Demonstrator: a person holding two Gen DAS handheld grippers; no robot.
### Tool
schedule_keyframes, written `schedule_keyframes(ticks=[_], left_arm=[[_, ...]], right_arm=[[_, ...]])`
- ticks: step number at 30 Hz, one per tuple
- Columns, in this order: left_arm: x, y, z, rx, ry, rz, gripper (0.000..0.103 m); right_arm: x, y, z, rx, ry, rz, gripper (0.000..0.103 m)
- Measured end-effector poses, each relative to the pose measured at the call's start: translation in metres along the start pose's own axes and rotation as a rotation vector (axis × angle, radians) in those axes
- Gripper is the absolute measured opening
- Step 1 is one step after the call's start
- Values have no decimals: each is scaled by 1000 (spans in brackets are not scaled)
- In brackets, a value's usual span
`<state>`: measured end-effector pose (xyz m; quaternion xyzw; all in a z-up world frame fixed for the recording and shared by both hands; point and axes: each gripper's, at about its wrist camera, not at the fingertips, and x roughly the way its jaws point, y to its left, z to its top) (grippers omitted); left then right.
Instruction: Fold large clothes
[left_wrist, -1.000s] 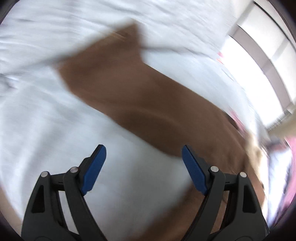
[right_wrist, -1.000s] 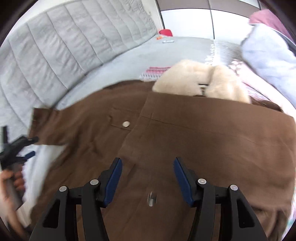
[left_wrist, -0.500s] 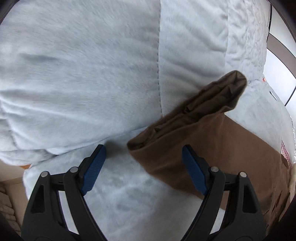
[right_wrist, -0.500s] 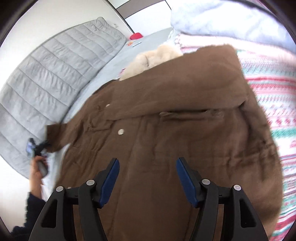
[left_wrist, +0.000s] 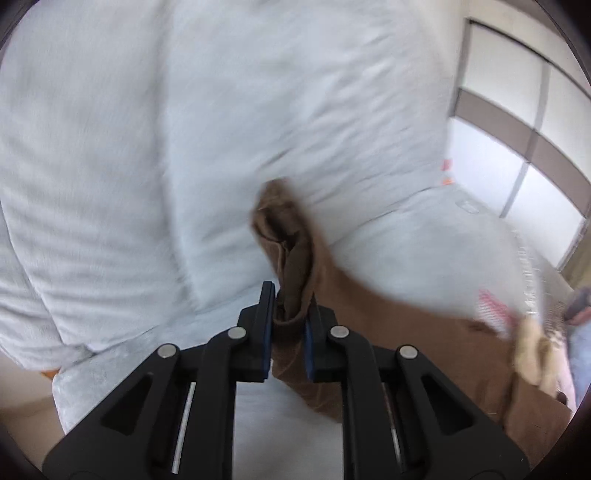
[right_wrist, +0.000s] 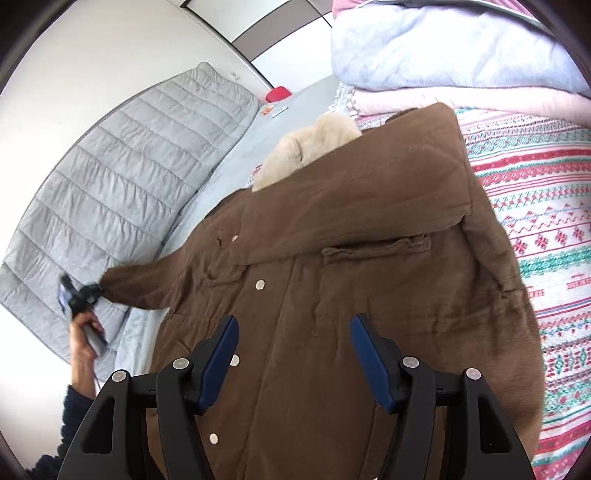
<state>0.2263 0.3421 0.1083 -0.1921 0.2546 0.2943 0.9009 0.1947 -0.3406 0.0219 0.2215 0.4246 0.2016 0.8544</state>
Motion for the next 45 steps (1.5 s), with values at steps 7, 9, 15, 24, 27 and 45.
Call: schedule_keyframes(ticks=[7,9,15,24,27,45], left_arm=[[-67,-147,35,231,-82,-266,14],[-81,-187,31,290,-92,-339,14],[-100,-298,-16,431,-74,-529,14],[-124,-407,-159,560,65,-742,6],[-119,-430,-210,586,166,-783,6],[-28,-432,-291,850,403,-353,67]], right_arm=[[-11,-19,6,38,-24,-46,65],[-11,-28,6,70,-31,-54,65],[-15,-51,9,152,-39,-94,65],[-33,-72,14,206,-60,-123,65],[-36,-78,14,219,-60,-117,65],[-28,-79,11,233,-4,-121,65]])
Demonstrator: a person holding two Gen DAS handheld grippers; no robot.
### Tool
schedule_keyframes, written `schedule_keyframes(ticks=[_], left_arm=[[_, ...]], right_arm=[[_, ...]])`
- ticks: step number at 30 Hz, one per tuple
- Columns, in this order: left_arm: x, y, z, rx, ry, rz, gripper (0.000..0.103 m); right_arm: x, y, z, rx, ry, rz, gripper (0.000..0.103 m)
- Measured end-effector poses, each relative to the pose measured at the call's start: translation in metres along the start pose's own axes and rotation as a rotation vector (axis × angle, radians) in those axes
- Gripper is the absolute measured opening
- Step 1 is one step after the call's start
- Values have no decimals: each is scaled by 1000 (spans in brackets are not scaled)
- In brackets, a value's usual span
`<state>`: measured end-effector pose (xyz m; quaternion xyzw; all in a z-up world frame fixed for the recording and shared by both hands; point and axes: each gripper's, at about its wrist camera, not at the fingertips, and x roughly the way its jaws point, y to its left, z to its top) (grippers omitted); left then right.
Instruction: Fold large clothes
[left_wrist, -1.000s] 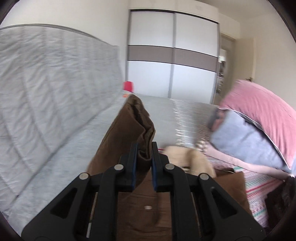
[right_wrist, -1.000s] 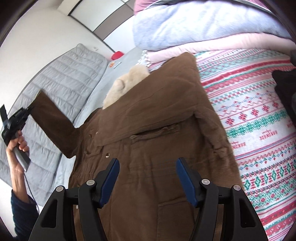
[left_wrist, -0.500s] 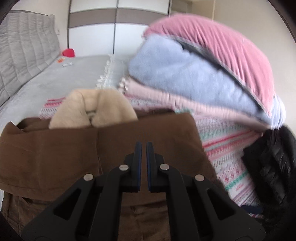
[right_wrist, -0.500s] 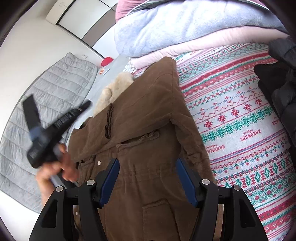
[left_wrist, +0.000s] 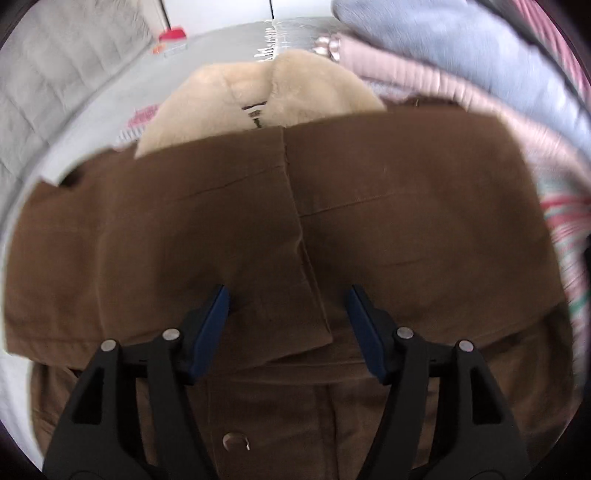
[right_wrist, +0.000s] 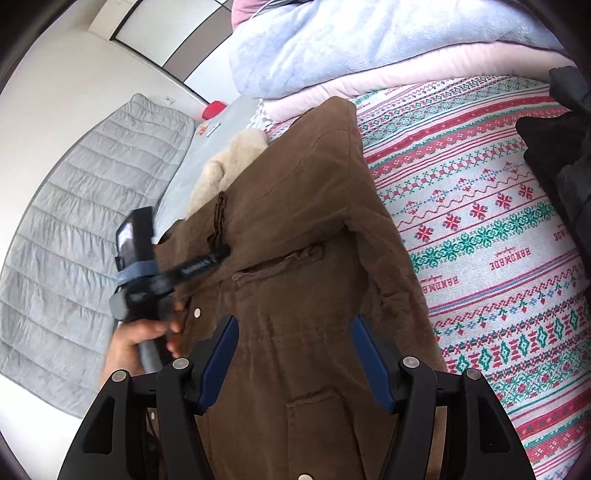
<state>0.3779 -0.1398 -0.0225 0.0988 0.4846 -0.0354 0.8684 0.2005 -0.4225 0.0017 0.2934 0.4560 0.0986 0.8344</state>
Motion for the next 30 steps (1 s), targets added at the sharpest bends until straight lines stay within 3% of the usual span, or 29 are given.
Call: schedule_keyframes(ticks=[1,3,6,9,12,14,16,18,20,23,25,27,30], left_arm=[[1,-2,0,-4,-7,20,65],[-2,2,2,-47,-18,14,18],[-20,13,6,-92,-62,-18,9],[-58,20,12,-126,-159,-39,9],[-97,26,20,-187,-274,-159,9],[-119,13,21,-168,-342,-218,9],[-123,-10,19,-106,-368,-221,9],[-108,-32,14,-72,-331,-203,10],[-68,-40,10,-105,-229,-220,11],[2,-26,2,-232,-37,-346,22],[-3,-17,-1,-242,-80,-417,28],[-19,-12,-2,-205,-82,-458,49],[-57,15,-12,-187,-141,-522,59]], right_arm=[[0,-2,0,5,1,-3,65],[1,-5,1,16,3,-11,65],[3,-8,2,32,9,-17,65],[2,-4,2,21,4,-15,65],[1,-2,2,14,-4,-15,65],[2,-6,2,24,-3,-25,65],[3,-10,4,37,-1,-32,65],[3,-13,5,47,-4,-41,65],[2,-16,6,48,-10,-58,65],[3,-20,7,40,-8,-76,65],[4,-21,7,39,-4,-91,65],[6,-21,8,36,3,-92,65],[7,-18,8,10,2,-106,65]])
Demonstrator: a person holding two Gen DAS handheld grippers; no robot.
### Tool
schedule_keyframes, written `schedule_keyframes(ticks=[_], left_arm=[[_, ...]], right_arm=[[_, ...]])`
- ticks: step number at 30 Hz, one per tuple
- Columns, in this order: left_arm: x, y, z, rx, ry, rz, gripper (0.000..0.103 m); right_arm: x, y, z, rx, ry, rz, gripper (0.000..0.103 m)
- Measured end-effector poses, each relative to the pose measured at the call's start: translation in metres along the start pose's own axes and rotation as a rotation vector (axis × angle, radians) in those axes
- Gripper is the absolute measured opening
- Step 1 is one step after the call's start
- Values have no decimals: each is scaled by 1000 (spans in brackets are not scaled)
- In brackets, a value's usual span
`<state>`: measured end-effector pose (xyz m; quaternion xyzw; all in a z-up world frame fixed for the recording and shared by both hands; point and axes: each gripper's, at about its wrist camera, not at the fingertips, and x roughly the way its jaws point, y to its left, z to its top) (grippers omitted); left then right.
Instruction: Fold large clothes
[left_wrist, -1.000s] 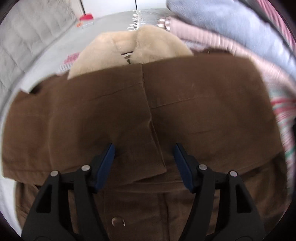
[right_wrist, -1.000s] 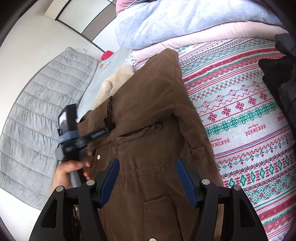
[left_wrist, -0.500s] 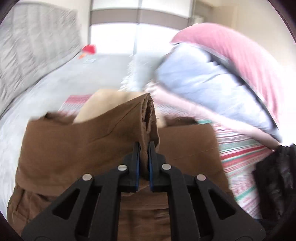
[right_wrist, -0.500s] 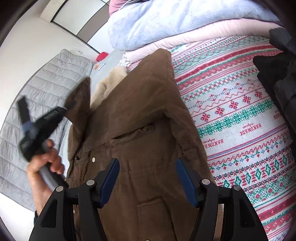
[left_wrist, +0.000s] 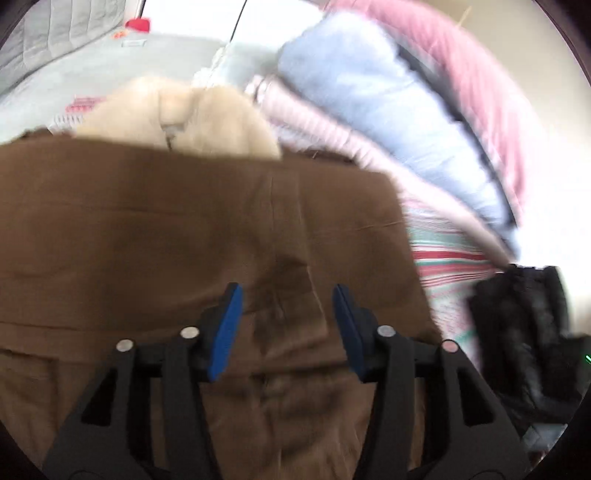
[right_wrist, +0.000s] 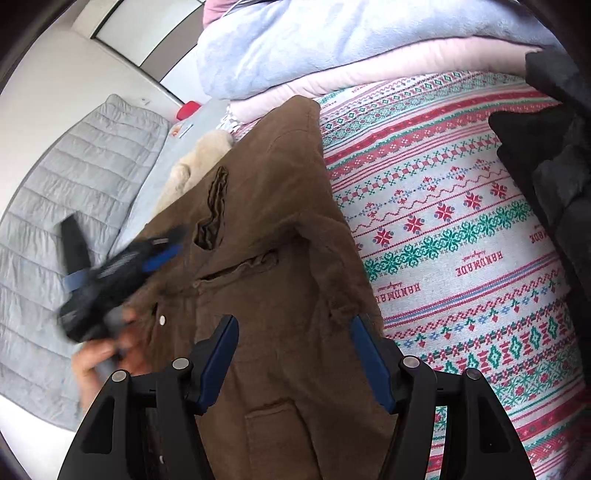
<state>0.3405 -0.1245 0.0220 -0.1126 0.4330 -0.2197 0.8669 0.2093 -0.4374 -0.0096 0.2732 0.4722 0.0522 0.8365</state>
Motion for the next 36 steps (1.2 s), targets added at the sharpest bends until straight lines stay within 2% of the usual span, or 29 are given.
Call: schedule_keyframes(ticks=[2,5,8,11,15,19,22,24,25,28,30,31,33,36], left_arm=[[-37,13,-7,1,-43,32,67],[-100,49,-32,-40,-91,165,74],[-151,96,-64,-127,-96,280,76],[-202,144,-99,-233,-112,337,77],[-254,196,-146,-351,-147,425,77],[-280,228,-189,-437,-127,403,77],[-286,231,-208,-460,-126,384,77],[-289,234,-225,-467,-122,375,77],[-292,235,-233,-469,-120,370,77],[-301,229,-258,-457,-125,343,77],[-307,225,-272,-443,-121,330,77],[-309,222,-278,-439,-118,320,77],[-314,223,-285,-435,-129,295,77],[-316,227,-295,-449,-138,252,77]], right_arm=[[1,2,0,-12,-1,-12,65],[4,7,-4,-38,3,-51,65],[6,12,-7,-78,2,-88,65],[3,19,-13,-106,-13,-120,65],[-13,27,-25,-129,-42,-81,65],[-23,23,-36,-81,-34,-26,65],[-35,18,-50,-40,-8,30,65],[-49,19,-64,-50,-24,65,65],[-58,22,-72,-82,-42,58,65],[-81,35,-103,-219,-110,-44,65],[-96,36,-131,-321,-162,-113,77],[-102,30,-147,-348,-176,-119,81],[-106,13,-167,-321,-155,-93,85],[-112,-28,-192,-166,-78,10,85]])
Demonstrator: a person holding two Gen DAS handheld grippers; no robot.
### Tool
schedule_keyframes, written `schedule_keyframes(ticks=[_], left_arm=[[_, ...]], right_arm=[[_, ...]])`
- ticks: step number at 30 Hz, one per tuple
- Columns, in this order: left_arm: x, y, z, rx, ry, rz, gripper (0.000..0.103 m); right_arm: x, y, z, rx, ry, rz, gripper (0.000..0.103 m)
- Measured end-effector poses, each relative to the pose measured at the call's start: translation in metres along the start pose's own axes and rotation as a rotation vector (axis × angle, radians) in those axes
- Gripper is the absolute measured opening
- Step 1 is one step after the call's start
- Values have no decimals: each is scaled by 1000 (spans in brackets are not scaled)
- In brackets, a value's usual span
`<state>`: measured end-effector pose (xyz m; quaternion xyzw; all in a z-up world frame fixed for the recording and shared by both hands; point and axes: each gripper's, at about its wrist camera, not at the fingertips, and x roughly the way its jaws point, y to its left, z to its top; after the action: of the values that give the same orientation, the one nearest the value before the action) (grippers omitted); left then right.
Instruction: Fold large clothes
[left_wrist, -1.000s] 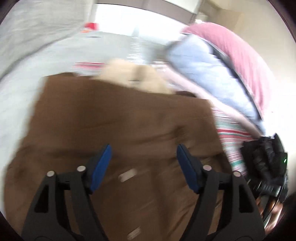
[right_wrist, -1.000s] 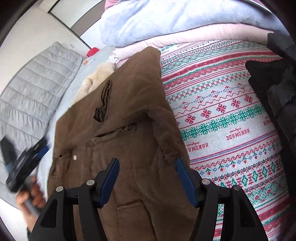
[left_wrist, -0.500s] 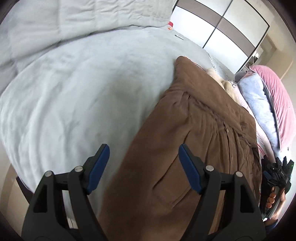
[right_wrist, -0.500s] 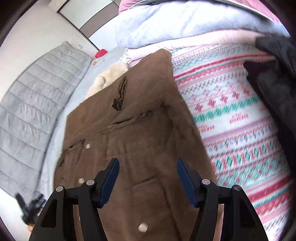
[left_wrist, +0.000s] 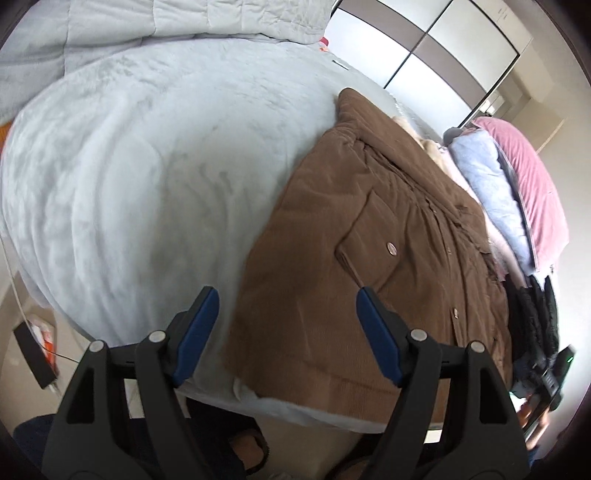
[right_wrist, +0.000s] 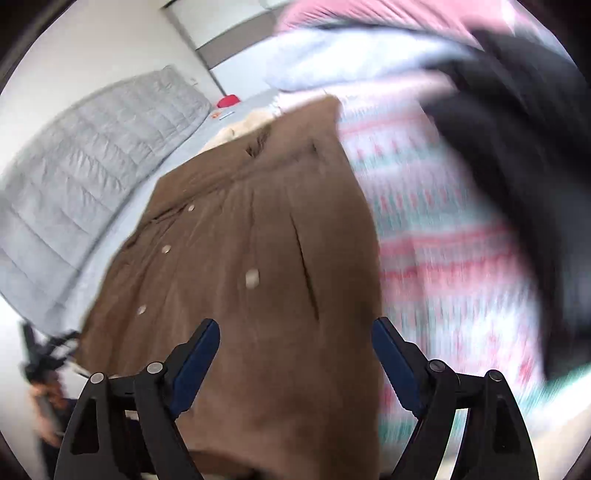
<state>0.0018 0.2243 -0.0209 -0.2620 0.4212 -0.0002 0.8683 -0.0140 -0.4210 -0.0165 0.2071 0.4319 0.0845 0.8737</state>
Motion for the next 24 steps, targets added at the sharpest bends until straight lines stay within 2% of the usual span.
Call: schedule_keyframes(ticks=[2,4,6,7,8,11,14,17,19,20,22,24], left_arm=[[5,4,-4,-16,4,-15,73],[13,8,-6,-40,16,-36,61],[16,10,-9,-58,21,-45,44],[16,10,-11,-54,16,-52,42],[16,7,-12,-36,8,-59,42],[18,8,-13,-31,14,-69,42],[21,12,-16,-50,27,-78,50],[21,8,-19,-26,21,-50,51],[20,3,-21,-1,16,-27,42],[19,-1,-22,20,15,-12,25],[17,-4,-21,22,11,-12,19],[12,-4,-18,9,7,-27,16]], right_arm=[[-5,-19,-14,86,10,18,85],[-6,-31,-25,145,35,28,84],[-6,-37,-34,190,53,55,55],[-7,-39,-39,213,56,68,37],[-5,-43,-41,238,48,66,33],[-4,-49,-49,286,38,71,32],[0,-53,-49,309,49,62,34],[-2,-57,-52,295,44,48,34],[-2,-48,-53,250,40,12,34],[-2,-45,-53,239,37,2,32],[-2,-44,-55,252,24,5,19],[-10,-48,-54,293,-17,53,12]])
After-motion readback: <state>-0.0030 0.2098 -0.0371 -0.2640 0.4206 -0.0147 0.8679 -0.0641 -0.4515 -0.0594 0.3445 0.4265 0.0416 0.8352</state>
